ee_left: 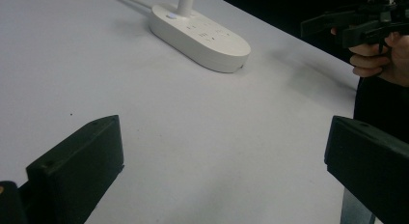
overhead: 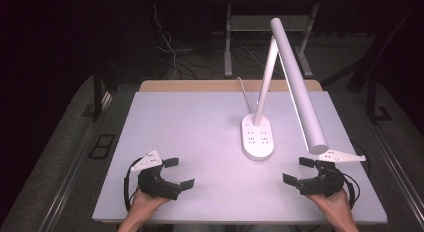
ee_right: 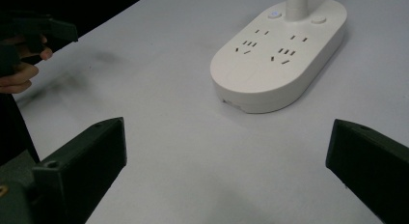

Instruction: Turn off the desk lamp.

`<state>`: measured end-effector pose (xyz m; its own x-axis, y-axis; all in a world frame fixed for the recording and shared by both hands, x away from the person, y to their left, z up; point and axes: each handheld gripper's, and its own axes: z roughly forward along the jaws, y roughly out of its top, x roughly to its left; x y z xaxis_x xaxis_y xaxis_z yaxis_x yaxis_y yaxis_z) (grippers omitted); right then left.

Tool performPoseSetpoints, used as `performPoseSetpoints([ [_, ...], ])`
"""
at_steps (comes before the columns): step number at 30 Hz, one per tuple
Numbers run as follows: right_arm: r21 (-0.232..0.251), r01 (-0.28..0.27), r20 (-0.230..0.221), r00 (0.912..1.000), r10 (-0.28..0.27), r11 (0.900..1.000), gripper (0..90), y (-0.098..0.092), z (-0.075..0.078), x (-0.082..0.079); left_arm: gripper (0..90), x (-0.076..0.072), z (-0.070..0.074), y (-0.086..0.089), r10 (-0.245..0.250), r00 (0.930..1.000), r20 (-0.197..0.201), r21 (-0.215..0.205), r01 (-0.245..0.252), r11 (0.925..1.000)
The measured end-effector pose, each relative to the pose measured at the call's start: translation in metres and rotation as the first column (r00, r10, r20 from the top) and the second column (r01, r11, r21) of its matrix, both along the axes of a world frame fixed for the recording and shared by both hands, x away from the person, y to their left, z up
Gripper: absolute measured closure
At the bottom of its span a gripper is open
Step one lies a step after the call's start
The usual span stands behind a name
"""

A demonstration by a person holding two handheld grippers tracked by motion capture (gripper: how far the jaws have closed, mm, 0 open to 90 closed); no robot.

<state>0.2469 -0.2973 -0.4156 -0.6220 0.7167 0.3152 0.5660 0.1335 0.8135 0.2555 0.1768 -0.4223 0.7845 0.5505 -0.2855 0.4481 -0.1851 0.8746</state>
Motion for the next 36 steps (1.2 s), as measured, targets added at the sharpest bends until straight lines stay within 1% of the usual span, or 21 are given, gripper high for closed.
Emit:
performPoseSetpoints([
  [8,-0.003,-0.001,-0.015,0.9999,0.001,1.000,0.6,0.000,0.002,-0.001,0.0,-0.001,0.001,-0.001,0.003,0.9999,0.013,-0.002,-0.003,1.0000],
  [10,0.004,0.001,-0.017,0.9999,-0.001,1.000,0.6,-0.001,0.002,-0.002,0.0,-0.001,0.001,-0.002,0.002,0.9999,0.014,-0.005,-0.002,1.0000],
  [12,0.008,0.002,-0.020,0.9998,-0.002,1.000,0.6,-0.002,0.003,-0.003,0.0,-0.001,0.002,-0.003,0.003,0.9999,0.014,0.007,-0.003,1.0000],
  [13,0.008,0.004,-0.017,0.9999,-0.004,1.000,0.7,-0.003,0.003,-0.003,0.0,-0.001,0.003,-0.003,0.002,0.9999,0.012,0.007,-0.002,1.0000],
  [17,0.017,0.013,-0.028,0.9995,-0.012,1.000,0.7,-0.006,0.004,-0.004,0.0,-0.002,0.003,-0.006,-0.004,0.9998,0.020,0.004,0.004,1.0000],
  [20,0.037,0.017,-0.034,0.9993,-0.015,0.999,0.7,-0.008,0.005,-0.005,0.0,-0.002,0.003,-0.007,-0.010,0.9996,0.027,0.003,0.010,0.9999],
  [22,0.029,0.016,-0.025,0.9996,-0.015,0.999,0.6,-0.009,0.005,-0.005,0.0,-0.002,0.002,-0.008,-0.013,0.9996,0.025,0.000,0.013,0.9999],
  [26,0.025,0.015,-0.029,0.9995,-0.014,1.000,0.7,-0.009,0.006,-0.005,0.0,-0.002,0.001,-0.009,-0.018,0.9995,0.027,0.004,0.017,0.9998],
  [30,0.036,0.015,-0.043,0.9990,-0.014,0.999,0.7,-0.010,0.007,-0.005,0.0,-0.002,0.001,-0.008,-0.009,0.9996,0.028,0.002,0.009,1.0000],
  [36,0.027,0.008,-0.049,0.9988,-0.007,1.000,0.7,-0.010,0.012,-0.006,0.0,-0.002,0.001,-0.005,0.005,0.9994,0.034,-0.004,-0.005,1.0000],
])
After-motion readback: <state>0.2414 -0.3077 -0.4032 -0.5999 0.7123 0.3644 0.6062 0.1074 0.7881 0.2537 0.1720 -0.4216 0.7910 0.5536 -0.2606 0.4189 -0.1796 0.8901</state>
